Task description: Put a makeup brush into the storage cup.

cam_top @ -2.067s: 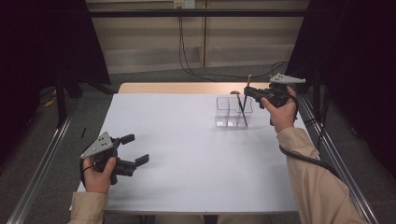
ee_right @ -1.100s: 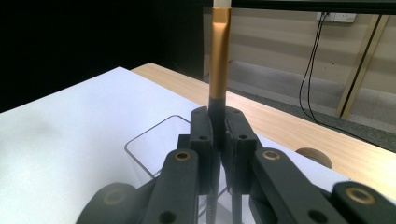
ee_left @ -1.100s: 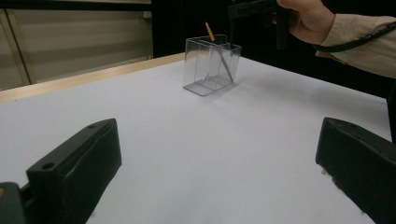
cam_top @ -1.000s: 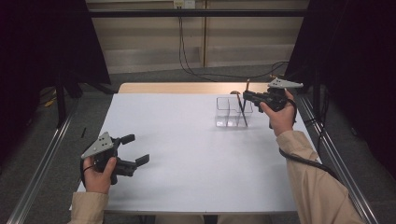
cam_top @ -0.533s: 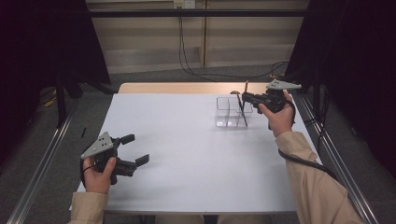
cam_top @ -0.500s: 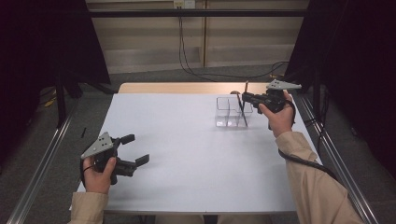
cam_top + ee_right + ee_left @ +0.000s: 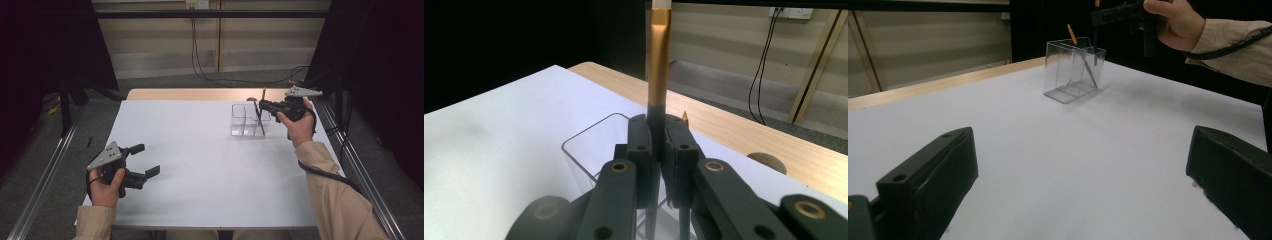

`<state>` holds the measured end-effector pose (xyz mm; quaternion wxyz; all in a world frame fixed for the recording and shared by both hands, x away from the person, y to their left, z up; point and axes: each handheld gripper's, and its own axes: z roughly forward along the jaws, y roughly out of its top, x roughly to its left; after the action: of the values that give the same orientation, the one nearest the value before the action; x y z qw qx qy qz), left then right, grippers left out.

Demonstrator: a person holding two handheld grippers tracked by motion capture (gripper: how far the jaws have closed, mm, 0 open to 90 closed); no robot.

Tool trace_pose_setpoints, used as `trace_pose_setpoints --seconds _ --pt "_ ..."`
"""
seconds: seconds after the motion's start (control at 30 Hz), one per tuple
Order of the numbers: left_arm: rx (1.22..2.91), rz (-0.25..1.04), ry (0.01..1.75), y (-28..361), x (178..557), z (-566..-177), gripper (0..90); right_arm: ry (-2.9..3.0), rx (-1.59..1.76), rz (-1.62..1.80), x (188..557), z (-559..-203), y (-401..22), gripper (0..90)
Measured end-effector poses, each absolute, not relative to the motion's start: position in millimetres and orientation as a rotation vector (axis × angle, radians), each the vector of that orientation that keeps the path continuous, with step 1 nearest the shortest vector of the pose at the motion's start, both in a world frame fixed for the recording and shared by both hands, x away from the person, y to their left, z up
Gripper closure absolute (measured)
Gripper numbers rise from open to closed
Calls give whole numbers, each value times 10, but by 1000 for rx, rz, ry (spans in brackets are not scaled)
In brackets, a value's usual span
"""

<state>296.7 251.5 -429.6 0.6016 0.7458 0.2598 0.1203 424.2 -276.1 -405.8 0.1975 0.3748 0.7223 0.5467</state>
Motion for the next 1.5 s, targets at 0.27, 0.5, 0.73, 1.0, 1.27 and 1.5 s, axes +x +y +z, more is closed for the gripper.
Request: trace_pose_setpoints --seconds 0.27,0.5,0.73,1.0,1.27,1.5 --pt "1730 280 601 2519 2964 -4288 0 2014 1069 1564 4230 -4062 -2758 787" --pt "1731 282 598 2519 2964 -4284 0 1997 1069 1587 4207 -4041 -2753 512" --pt "1727 283 599 2514 2965 -4283 0 1961 1078 1626 4189 -4033 -2772 300" --pt "1728 284 599 2513 2967 -4277 0 1973 1068 1650 4150 -4025 -2781 198" --pt "1727 284 596 2507 2975 -4273 0 1986 1036 1632 4082 -4013 -2781 181" --pt "1726 282 595 2502 2987 -4278 0 2003 1024 1623 4022 -4015 -2773 162"
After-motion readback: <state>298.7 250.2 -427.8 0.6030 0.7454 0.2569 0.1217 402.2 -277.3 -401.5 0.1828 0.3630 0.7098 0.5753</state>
